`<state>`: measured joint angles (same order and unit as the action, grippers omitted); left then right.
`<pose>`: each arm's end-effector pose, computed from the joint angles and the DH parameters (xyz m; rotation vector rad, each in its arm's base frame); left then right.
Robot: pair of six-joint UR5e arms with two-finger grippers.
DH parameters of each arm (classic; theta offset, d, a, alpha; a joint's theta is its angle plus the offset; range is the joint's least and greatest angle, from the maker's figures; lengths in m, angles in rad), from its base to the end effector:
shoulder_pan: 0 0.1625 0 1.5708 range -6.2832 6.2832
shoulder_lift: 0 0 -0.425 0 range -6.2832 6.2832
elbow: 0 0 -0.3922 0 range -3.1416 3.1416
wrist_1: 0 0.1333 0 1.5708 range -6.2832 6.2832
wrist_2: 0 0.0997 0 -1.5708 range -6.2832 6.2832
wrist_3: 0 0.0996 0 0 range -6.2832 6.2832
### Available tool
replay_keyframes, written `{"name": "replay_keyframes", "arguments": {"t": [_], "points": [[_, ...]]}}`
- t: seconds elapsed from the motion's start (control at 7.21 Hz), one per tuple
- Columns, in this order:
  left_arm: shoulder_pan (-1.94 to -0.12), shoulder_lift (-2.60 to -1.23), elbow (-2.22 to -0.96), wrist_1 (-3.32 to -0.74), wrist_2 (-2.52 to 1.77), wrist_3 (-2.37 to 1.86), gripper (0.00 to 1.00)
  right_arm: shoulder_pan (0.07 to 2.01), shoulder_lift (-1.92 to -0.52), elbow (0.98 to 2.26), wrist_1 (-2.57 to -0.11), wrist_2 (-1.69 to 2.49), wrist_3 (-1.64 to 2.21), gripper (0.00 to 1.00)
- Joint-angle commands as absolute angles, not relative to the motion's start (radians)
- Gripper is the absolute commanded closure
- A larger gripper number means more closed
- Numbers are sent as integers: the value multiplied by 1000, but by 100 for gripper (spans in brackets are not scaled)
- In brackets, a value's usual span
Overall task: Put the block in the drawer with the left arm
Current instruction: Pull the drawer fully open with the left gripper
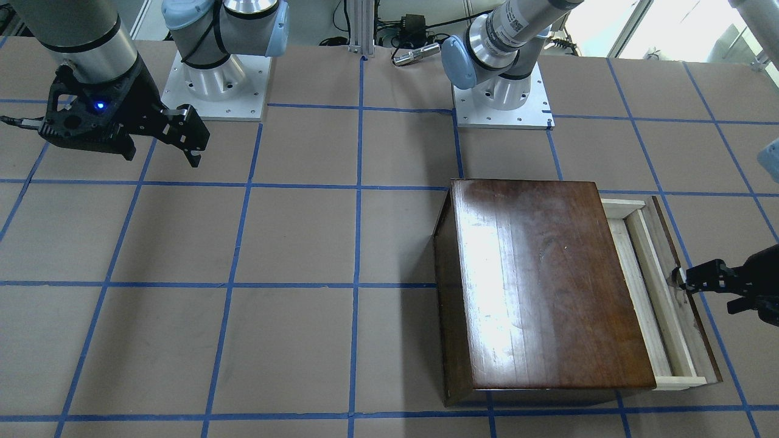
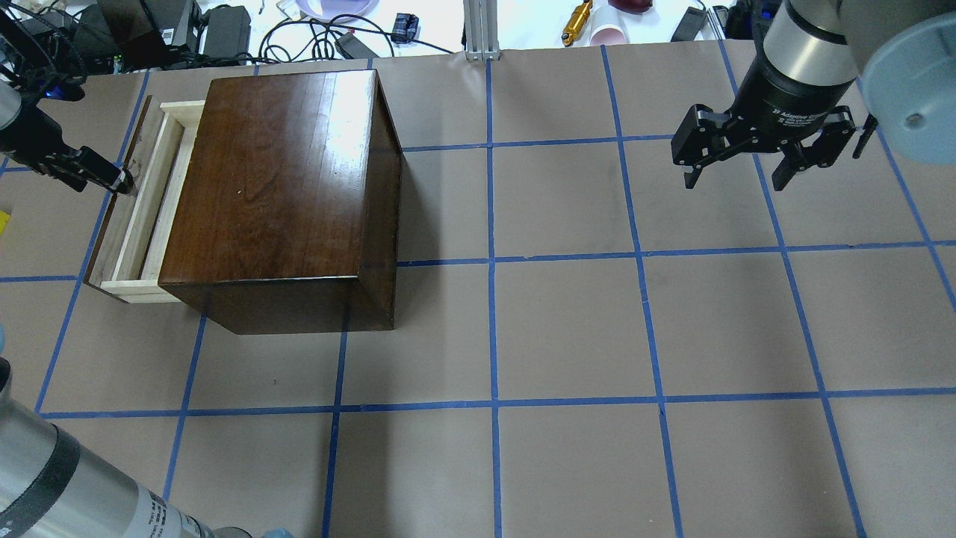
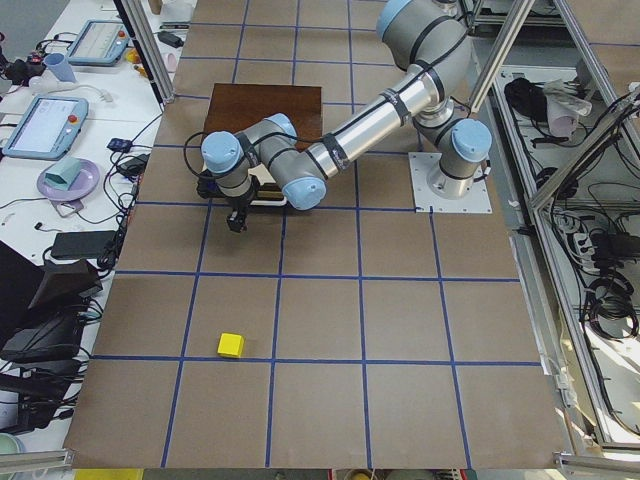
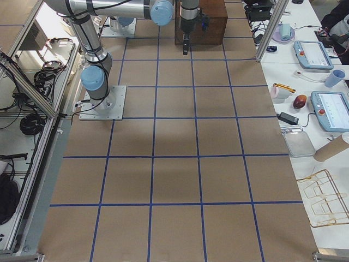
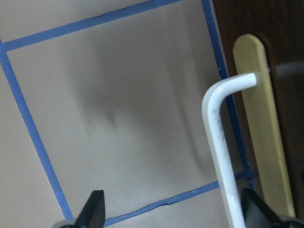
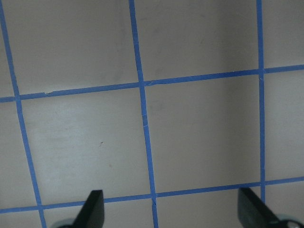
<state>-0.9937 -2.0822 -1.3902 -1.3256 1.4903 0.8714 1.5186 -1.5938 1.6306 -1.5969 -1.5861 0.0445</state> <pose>0.2470 -0.6384 0.2983 -0.4383 -2.9927 -0.0163 0.1065 -0.4870 0.4723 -0.1510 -3.1226 -0.0168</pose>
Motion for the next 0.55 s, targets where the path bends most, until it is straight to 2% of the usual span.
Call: {"name": "replay_keyframes", "arguments": {"t": [0.0,0.42], "points": [[-979,-2089,-1390,-1325,1489,890,0,1519,-1594,1631,-1597,-1586,44,0],[-976,-2094,-1381,-1325,1491,908,0,1519,-1594,1631,-1597,-1586,44,0]]}}
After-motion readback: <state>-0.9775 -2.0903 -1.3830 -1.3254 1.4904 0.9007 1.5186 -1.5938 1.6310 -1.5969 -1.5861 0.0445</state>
